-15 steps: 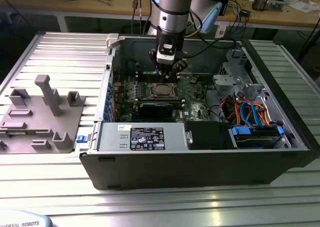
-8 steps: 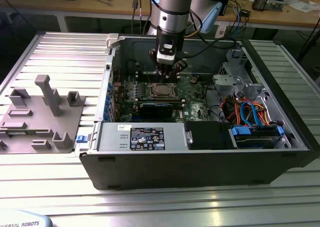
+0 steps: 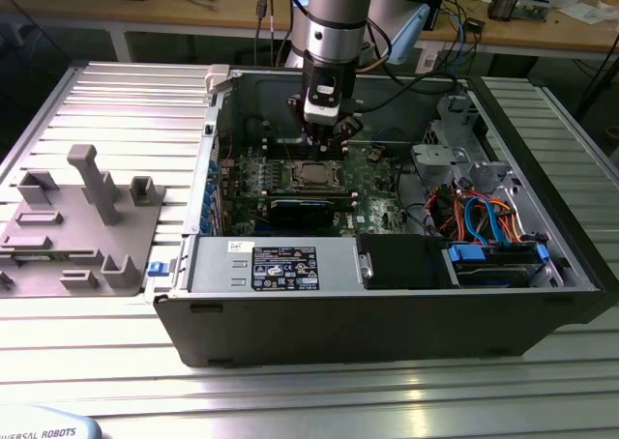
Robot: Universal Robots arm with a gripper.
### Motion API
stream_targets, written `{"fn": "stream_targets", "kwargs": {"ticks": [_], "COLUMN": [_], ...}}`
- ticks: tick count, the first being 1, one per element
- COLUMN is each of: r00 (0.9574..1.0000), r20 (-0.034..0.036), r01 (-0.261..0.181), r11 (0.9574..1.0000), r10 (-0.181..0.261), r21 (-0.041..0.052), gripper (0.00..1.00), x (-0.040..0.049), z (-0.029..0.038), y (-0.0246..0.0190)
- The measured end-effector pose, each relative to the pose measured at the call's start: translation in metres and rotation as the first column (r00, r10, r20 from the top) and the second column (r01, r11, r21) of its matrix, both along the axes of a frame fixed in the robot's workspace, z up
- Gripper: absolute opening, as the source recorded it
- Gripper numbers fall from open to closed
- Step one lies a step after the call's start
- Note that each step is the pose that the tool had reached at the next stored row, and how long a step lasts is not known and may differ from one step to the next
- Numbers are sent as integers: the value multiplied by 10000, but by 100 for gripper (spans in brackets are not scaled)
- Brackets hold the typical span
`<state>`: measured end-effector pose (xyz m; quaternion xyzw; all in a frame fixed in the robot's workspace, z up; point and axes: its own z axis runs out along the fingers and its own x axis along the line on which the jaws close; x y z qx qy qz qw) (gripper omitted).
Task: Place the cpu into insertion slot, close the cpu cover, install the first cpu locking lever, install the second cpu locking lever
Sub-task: 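Install the first cpu locking lever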
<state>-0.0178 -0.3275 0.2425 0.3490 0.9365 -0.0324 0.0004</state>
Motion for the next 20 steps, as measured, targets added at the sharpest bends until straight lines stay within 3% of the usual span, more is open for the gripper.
{"fn": "stream_targets", "kwargs": {"ticks": [20], "r00": [9998], "r20": [0], "r01": [-216], "r11": [9998], "r10": [216], "r21": [0], "gripper": [11], "x": [0], "z": [0], "y": [0]}}
